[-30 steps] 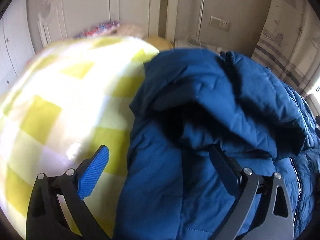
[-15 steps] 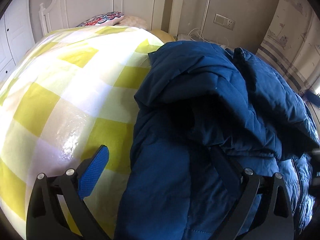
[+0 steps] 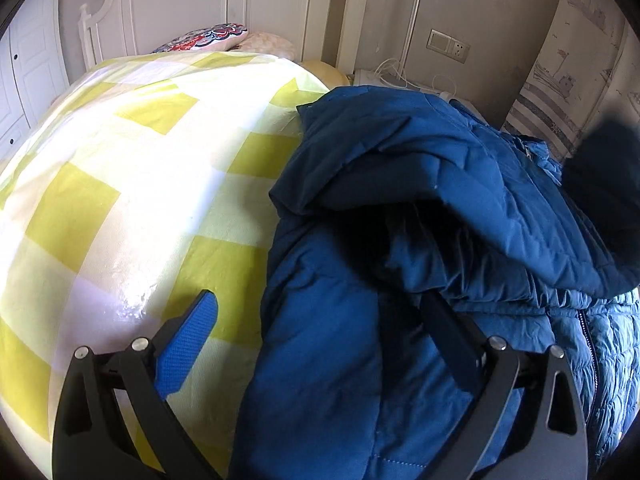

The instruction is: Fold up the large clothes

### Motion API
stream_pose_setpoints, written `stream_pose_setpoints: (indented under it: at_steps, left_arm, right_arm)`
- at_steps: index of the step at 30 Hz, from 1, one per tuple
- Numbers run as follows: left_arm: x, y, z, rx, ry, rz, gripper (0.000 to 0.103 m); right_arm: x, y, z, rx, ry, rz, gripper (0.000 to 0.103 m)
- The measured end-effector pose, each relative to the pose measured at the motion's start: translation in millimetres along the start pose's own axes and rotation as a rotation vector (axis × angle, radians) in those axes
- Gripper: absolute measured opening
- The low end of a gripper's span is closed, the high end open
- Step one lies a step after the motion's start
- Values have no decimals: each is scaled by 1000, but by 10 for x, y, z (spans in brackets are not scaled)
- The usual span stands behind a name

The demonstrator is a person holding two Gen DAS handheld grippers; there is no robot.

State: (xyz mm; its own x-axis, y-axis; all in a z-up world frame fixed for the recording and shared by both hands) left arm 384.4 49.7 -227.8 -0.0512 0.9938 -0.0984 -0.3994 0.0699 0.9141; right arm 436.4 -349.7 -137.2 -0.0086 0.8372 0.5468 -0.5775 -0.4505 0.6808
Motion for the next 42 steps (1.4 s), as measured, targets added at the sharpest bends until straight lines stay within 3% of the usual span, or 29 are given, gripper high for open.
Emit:
stream_pose_setpoints:
  at_steps: [2,4,6,10,11,12,14,18,20,22,25,27,31,32,34,36,40,42]
  left_arm:
    - [-4,-3,-2,1,-1,3,100]
    - [-1,0,-1,0,1,0,100]
    - [4,1,1,-2,2,-4,100]
    - [12,1,4,-4,4,-11,100]
    - [12,1,4,-4,4,-11,100]
    - [11,1,4,-4,4,-11,100]
    - [14,3,4,-4,5,-13,100]
    - [21,9,7,-8,9,-25,100]
    - [22,7,9,-7,7,-22,100]
    - [31,8,10,-7,7,-23,100]
    - [30,7,10,-7,7,-23,100]
    - [32,8,9,-8,7,-25,100]
    - [37,3,18,-6,5,-23,100]
    - [33,3,16,-6,4,-22,100]
    - [29,5,17,-6,5,-23,100]
    - [22,4,17,-5,2,-18,100]
    - [12,11,26,-5,3,-20,100]
    - [14,13,31,-6,5,-24,100]
  right_arm:
    - [-356,-124,-132,77,-83,-11,41]
    - [-592,-264,-244,124,-171,63,54]
    - [-660,-261,-221,94,-207,114,56]
    - [-602,-271,-205,89,-172,129,56]
    - [-580,-277,-225,95,-154,129,53]
    - [-536,-257,-254,98,-140,125,39]
    - [-420,-160,-168,57,-90,106,30]
    - [-183,434,155,-129,27,84,26]
    - [-258,572,290,-157,41,54,26]
    - [-421,465,270,-104,33,8,26]
    - [-909,-39,9,46,12,-202,27]
    - [-1010,-87,-37,40,-32,-174,27]
    - [-895,95,75,34,-25,-239,32]
    - [-887,183,88,8,-27,-275,35]
    - [-792,474,246,-135,2,-389,38]
    - [-551,541,324,-180,91,-410,39]
    - [-193,162,331,-90,289,-426,39]
    - [-254,-130,281,4,350,-484,41]
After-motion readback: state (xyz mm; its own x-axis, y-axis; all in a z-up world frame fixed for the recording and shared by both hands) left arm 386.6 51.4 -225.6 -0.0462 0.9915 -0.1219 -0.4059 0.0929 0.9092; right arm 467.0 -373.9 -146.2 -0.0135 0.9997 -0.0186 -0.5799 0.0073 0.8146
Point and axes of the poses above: each gripper's, at about its wrist camera, not at the fingertips, and y roughly against the way its jaws point, x to its left, z to its top, the point moved 10 cm from there along -y, roughly the way its jaws point, and after that the axes turned 14 degrees about x, right-handed, at the moved point
